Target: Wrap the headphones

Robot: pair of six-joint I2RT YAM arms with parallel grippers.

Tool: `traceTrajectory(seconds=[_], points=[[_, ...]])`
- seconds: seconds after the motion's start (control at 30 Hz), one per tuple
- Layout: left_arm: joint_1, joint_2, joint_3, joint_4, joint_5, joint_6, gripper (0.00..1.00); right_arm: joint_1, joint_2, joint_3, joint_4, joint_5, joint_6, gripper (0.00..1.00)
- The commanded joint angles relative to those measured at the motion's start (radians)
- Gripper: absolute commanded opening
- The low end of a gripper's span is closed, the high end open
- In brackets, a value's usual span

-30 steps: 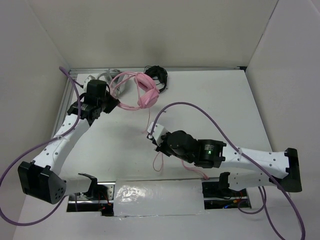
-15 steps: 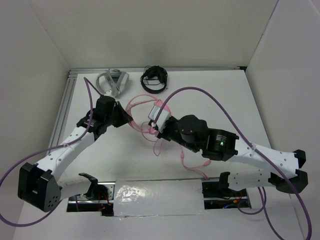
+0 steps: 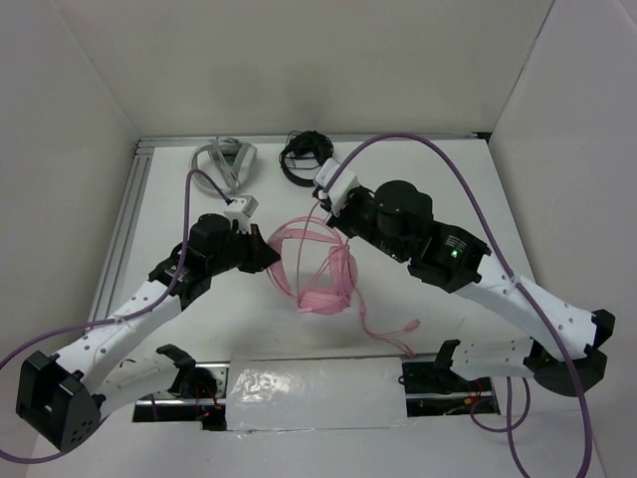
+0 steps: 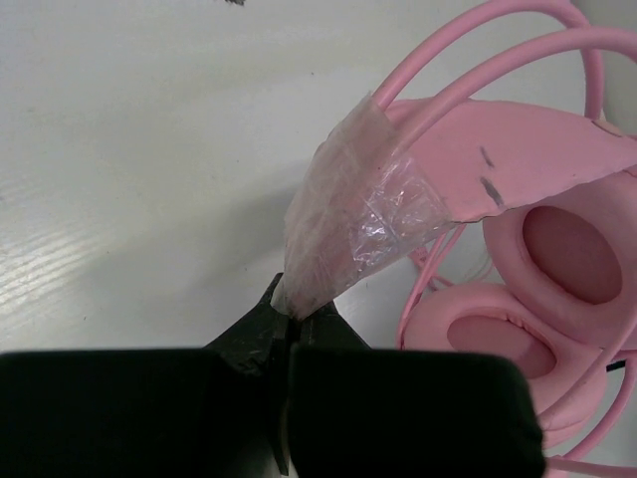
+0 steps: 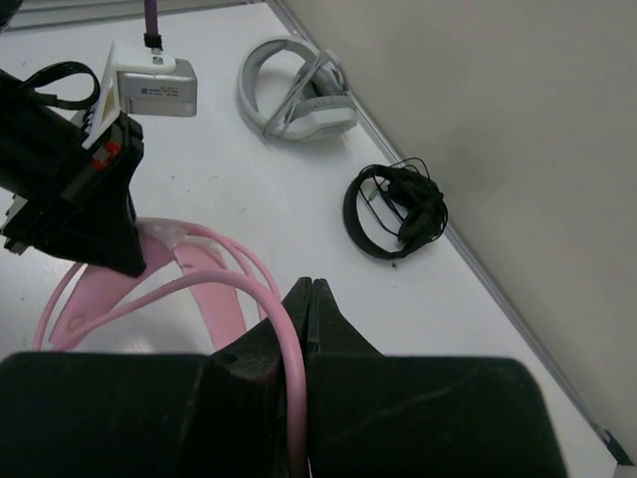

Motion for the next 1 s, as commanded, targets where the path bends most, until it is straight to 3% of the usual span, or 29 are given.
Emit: traceTrajectory(seconds=[0.0, 0.17, 0.43, 0.6, 0.97], points=[[-0.017, -0.006, 0.021, 0.114, 0.091, 0.007, 0.00, -0.009, 0.033, 0.041, 0.023, -0.011, -0.021, 0.00], [-0.048, -0.034, -0.007, 0.074, 0.072, 0.000, 0.00, -0.051, 0.027, 0.018, 0.124, 0.057, 0.020, 0.00], [-0.054, -0.115, -0.073, -0.006, -0.011, -0.003, 0.00, -0.202, -0.060, -0.071, 0.181, 0.035, 0.059, 0.00], [-0.054, -0.158, -0.111, 0.004, 0.051, 0.030, 0.00, -0.271, -0.077, -0.094, 0.205, 0.051, 0.070, 0.00], [-0.054, -0.276, -0.148, 0.024, 0.177, 0.077, 0.00, -0.535, -0.063, -0.181, 0.262, -0.185, 0.194, 0.00]])
